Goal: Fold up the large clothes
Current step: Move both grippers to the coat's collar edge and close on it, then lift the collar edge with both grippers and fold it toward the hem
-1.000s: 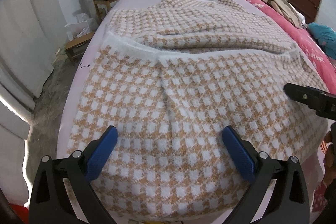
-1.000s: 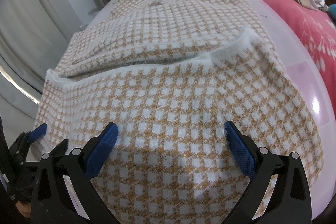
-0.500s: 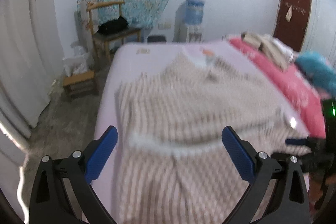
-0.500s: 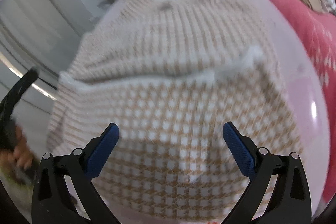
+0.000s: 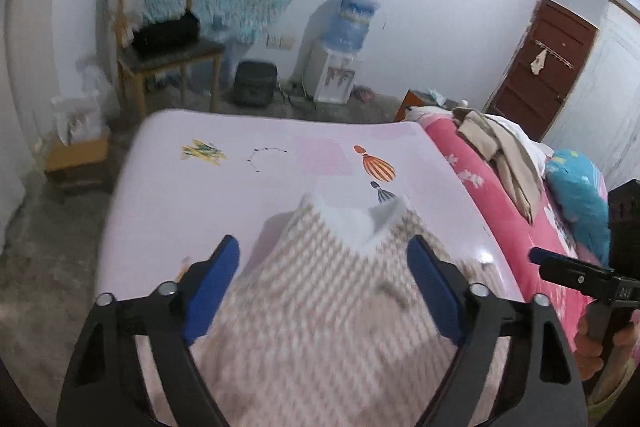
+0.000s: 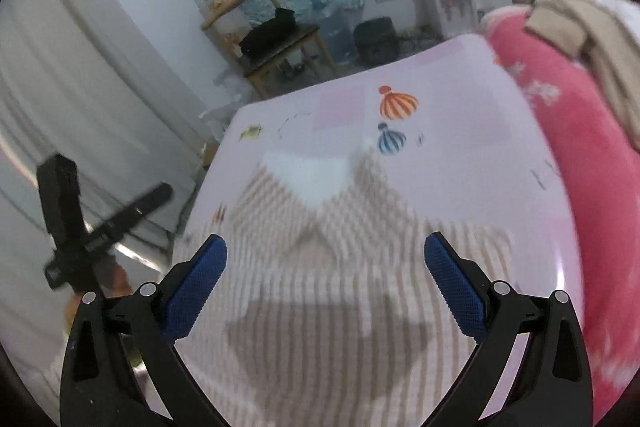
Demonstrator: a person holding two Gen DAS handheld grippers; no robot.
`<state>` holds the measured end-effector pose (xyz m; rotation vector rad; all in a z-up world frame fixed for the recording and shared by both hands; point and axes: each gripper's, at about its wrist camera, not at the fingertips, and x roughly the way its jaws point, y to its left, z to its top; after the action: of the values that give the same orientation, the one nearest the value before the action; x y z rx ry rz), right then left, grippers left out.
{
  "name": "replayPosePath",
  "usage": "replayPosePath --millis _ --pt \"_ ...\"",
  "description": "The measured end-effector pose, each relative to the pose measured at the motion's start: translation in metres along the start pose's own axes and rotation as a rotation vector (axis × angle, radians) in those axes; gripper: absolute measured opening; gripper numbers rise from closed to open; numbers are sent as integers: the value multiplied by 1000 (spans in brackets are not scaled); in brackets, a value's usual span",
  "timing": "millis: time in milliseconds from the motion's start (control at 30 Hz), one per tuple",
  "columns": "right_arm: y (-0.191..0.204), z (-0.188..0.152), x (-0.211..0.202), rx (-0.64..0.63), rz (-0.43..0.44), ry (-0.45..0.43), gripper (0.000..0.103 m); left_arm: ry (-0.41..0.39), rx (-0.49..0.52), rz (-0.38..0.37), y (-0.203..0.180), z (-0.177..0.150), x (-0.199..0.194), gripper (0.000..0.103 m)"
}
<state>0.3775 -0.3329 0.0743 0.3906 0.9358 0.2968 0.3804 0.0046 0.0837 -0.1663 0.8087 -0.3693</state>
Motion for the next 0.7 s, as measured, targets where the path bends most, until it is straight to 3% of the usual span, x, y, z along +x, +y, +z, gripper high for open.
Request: replayPosePath --millis 167,267,333,433,533,700 --pt "-24 53 76 73 12 113 78 174 -71 3 12 29 96 70" --pt "-35 67 111 87 -27 162 66 234 -105 48 20 31 132 54" --pt "-39 69 126 91 -46 194 58 252 -134 31 25 27 144 39" --pt "-45 65 142 104 -56 248 16 244 -133 4 22 23 142 21" --pt "-41 60 125 89 -32 215 10 209 -83 -8 9 23 125 13" --pt "-11 41 62 -22 -23 134 10 139 -6 -47 -9 18 75 11"
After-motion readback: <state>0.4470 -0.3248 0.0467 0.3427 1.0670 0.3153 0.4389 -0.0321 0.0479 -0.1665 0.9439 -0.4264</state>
